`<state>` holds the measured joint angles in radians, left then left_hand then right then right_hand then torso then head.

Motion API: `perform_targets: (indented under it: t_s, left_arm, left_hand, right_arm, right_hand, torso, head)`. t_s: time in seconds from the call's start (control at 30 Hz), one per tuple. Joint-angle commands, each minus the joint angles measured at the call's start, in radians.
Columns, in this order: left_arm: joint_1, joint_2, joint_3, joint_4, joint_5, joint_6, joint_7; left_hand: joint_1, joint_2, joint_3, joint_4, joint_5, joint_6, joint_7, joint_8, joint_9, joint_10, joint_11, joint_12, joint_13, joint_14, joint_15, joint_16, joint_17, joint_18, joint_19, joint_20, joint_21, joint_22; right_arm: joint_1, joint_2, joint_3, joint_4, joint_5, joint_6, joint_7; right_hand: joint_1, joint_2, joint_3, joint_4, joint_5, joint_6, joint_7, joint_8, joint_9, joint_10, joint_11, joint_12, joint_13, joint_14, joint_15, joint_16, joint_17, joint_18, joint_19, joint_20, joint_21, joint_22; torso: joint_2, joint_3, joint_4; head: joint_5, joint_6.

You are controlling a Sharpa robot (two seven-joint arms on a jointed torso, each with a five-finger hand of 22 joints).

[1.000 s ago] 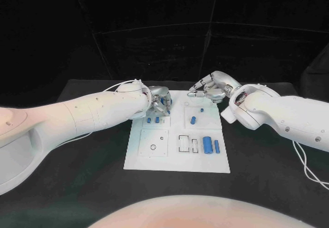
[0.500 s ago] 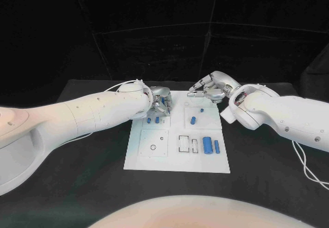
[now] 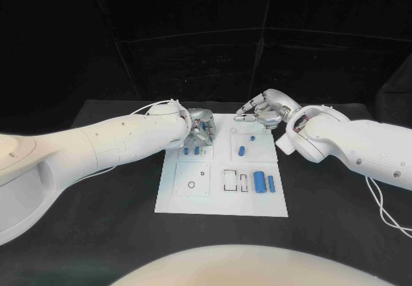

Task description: Assemble the parts on the task board

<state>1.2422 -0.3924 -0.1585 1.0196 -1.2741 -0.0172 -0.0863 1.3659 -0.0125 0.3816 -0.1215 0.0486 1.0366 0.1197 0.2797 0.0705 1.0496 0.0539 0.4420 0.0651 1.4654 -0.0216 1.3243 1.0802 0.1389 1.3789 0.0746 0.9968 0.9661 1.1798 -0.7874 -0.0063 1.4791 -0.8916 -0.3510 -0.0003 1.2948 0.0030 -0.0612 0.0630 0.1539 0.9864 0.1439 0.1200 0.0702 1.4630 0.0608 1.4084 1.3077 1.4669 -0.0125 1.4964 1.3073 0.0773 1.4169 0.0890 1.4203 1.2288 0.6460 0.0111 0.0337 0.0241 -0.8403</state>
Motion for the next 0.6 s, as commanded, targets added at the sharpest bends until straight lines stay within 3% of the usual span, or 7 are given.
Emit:
perform_targets:
  t_s: [0.03,0.23,0.43,0.5,0.6]
  left_arm:
    - [-0.004,-0.002,-0.003,0.002,-0.015,-0.008,-0.004]
    - [-0.004,-0.012,-0.002,0.014,-0.015,-0.051,0.021]
    - [-0.002,-0.048,0.001,0.06,0.004,-0.082,0.035]
    - [0.0,-0.062,0.008,0.077,0.008,-0.088,0.035]
    - [0.003,-0.085,0.025,0.104,0.011,-0.097,0.036]
  left_hand:
    - [0.01,0.014,0.017,-0.006,-0.001,0.01,0.0,0.0,0.003,0.016,-0.002,-0.005,0.001,0.011,-0.008,0.005,-0.001,-0.01,0.009,-0.001,0.01,0.009]
    - [0.001,0.003,0.045,-0.019,-0.001,0.012,0.004,-0.014,0.001,0.025,0.002,-0.03,-0.001,0.013,-0.005,0.006,-0.005,-0.013,0.011,-0.002,0.019,0.02]
    - [-0.008,-0.008,0.058,-0.026,-0.001,0.017,0.005,-0.021,0.001,0.034,0.003,-0.043,0.0,0.014,-0.005,0.006,-0.007,-0.014,0.012,-0.001,0.025,0.026]
    - [-0.009,-0.009,0.058,-0.026,-0.001,0.017,0.005,-0.021,0.001,0.035,0.003,-0.043,0.0,0.014,-0.005,0.006,-0.008,-0.014,0.012,-0.001,0.025,0.027]
    - [-0.014,-0.013,0.063,-0.028,-0.001,0.02,0.005,-0.024,0.001,0.038,0.003,-0.049,0.0,0.015,-0.005,0.005,-0.01,-0.014,0.012,-0.001,0.025,0.028]
  right_arm:
    - [0.002,0.001,0.0,0.001,-0.001,0.002,0.007]
    - [0.002,0.003,0.0,-0.001,-0.001,0.002,0.008]
    - [0.002,0.003,0.0,-0.001,-0.001,0.002,0.01]
    - [0.002,0.002,0.0,-0.001,-0.001,0.002,0.01]
    - [0.002,0.001,0.0,-0.001,-0.001,0.002,0.01]
  right_hand:
    - [-0.003,0.006,-0.006,-0.001,0.005,-0.006,0.0,0.005,-0.001,-0.003,-0.002,-0.004,0.117,0.071,-0.004,-0.005,0.11,-0.008,-0.004,0.0,-0.005,-0.001]
    - [-0.003,0.006,-0.006,-0.001,0.005,-0.006,0.0,0.005,-0.001,-0.003,-0.002,-0.004,0.117,0.071,-0.004,-0.005,0.11,-0.008,-0.004,0.0,-0.005,-0.001]
    - [-0.003,0.006,-0.006,-0.001,0.005,-0.006,0.0,0.005,-0.001,-0.003,-0.002,-0.004,0.117,0.071,-0.004,-0.005,0.11,-0.008,-0.004,0.0,-0.005,-0.001]
    - [-0.003,0.006,-0.006,-0.001,0.005,-0.006,0.0,0.005,-0.001,-0.003,-0.002,-0.004,0.117,0.071,-0.004,-0.005,0.11,-0.008,-0.004,0.0,-0.005,-0.001]
    - [-0.003,0.006,-0.006,-0.001,0.005,-0.006,0.0,0.005,-0.001,-0.003,-0.002,-0.004,0.117,0.071,-0.004,-0.005,0.11,-0.008,-0.004,0.0,-0.005,-0.001]
  torso:
    - [0.0,-0.0001,0.0]
    - [0.0,-0.0006,0.0003]
    - [-0.002,-0.0004,0.0024]
    - [-0.003,-0.0003,0.0028]
    - [-0.003,-0.0004,0.0045]
  head:
    - [-0.001,0.0]
    - [-0.001,0.002]
    - [0.0,0.003]
    - [0.0,0.004]
    - [0.0,0.005]
